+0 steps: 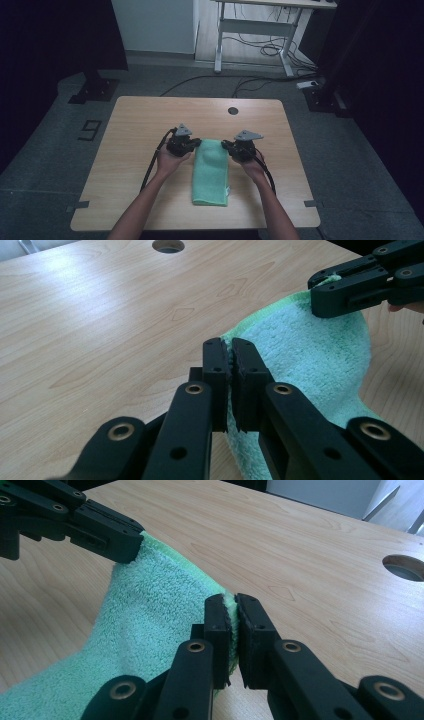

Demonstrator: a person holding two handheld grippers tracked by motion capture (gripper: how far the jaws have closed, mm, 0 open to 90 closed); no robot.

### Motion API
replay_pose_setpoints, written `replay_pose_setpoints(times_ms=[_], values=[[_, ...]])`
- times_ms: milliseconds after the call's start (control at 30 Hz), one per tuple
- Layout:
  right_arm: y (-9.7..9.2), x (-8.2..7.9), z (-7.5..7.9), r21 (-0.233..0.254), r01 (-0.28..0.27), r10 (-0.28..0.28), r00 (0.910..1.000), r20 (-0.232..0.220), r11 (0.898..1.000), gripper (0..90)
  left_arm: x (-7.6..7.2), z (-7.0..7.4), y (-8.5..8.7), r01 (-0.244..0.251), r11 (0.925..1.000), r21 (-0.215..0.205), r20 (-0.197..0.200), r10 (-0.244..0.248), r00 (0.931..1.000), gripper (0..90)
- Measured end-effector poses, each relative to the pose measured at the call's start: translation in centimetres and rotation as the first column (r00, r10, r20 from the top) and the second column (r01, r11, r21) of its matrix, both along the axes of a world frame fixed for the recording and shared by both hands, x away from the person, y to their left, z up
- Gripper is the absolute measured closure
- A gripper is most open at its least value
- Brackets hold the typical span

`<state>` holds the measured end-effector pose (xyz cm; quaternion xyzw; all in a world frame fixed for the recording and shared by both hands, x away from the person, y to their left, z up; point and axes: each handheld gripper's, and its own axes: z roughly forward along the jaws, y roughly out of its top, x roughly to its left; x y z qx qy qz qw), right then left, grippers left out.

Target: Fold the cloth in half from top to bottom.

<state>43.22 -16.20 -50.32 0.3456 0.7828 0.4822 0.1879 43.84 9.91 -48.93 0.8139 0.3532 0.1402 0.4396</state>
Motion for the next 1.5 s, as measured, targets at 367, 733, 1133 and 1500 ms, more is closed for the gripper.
replay_pose_setpoints(times_ms=[367,733,1133,1500], values=[[0.1,-0.5,0.2,0.011,-0.007,0.007,1.0000,0.006,1.000,83.6,-0.5,0.2,0.4,0.006,1.0000,-0.003,0.006,-0.006,1.0000,85.6],[0.3,-1.8,0.9,-0.004,-0.027,0.027,0.9991,0.033,1.000,83.3,-1.9,0.6,0.9,0.018,0.9998,-0.010,0.023,-0.018,0.9996,85.5],[-0.1,-2.8,0.5,0.001,-0.036,0.036,0.9989,0.031,0.999,83.3,-3.1,1.1,0.6,0.036,0.9993,0.007,0.027,-0.036,0.9990,85.4],[0.0,-3.4,0.4,0.005,-0.052,0.051,0.9982,0.030,0.999,83.3,-3.6,0.7,1.0,0.040,0.9992,0.004,0.012,-0.040,0.9991,85.6]])
